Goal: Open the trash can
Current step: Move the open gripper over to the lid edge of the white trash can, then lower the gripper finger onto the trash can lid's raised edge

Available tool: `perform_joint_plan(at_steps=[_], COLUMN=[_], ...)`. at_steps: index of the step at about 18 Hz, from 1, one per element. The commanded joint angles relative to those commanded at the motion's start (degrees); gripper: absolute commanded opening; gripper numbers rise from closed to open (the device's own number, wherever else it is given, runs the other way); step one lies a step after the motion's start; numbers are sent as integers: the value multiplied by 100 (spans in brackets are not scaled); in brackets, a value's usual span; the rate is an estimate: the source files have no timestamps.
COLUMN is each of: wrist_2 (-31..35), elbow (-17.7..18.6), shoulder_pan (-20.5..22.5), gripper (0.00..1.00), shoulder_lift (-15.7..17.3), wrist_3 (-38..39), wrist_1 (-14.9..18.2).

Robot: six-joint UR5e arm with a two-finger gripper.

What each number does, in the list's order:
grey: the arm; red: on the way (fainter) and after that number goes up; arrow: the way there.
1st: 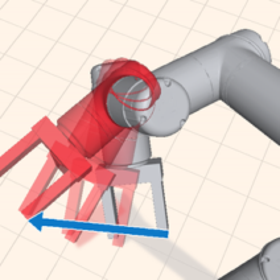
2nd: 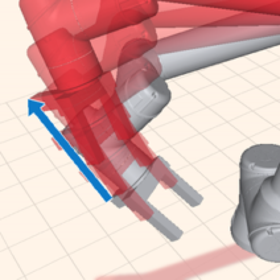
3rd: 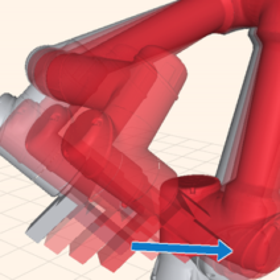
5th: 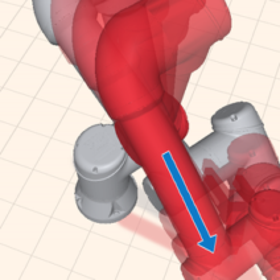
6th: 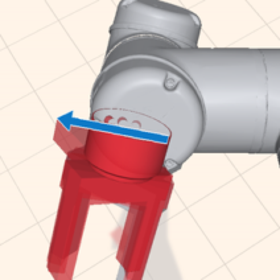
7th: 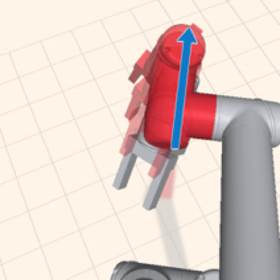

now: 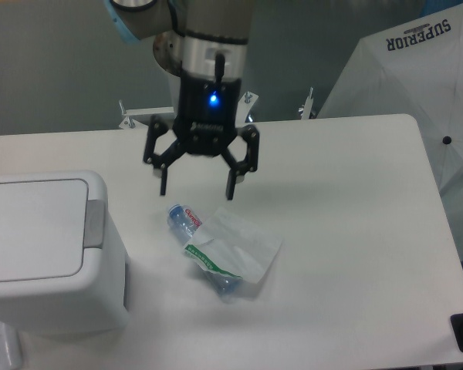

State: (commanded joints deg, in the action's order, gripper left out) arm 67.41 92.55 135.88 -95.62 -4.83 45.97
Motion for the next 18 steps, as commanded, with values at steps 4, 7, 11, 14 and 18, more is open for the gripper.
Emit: perform_joint_plan(at_steps=[4,7,11,14,18], wrist_2=[9,9,9,9,18], elbow=[0,-17,44,88,123], shoulder_pan=[-167,-255,-325,-413,-457], gripper=[100,100,100,100,100], shoulder_lift=[-105,-132,-150,-184,-237], wrist_3=[298,552,765,817,1212], wrist_1=[0,-9,0,0,9])
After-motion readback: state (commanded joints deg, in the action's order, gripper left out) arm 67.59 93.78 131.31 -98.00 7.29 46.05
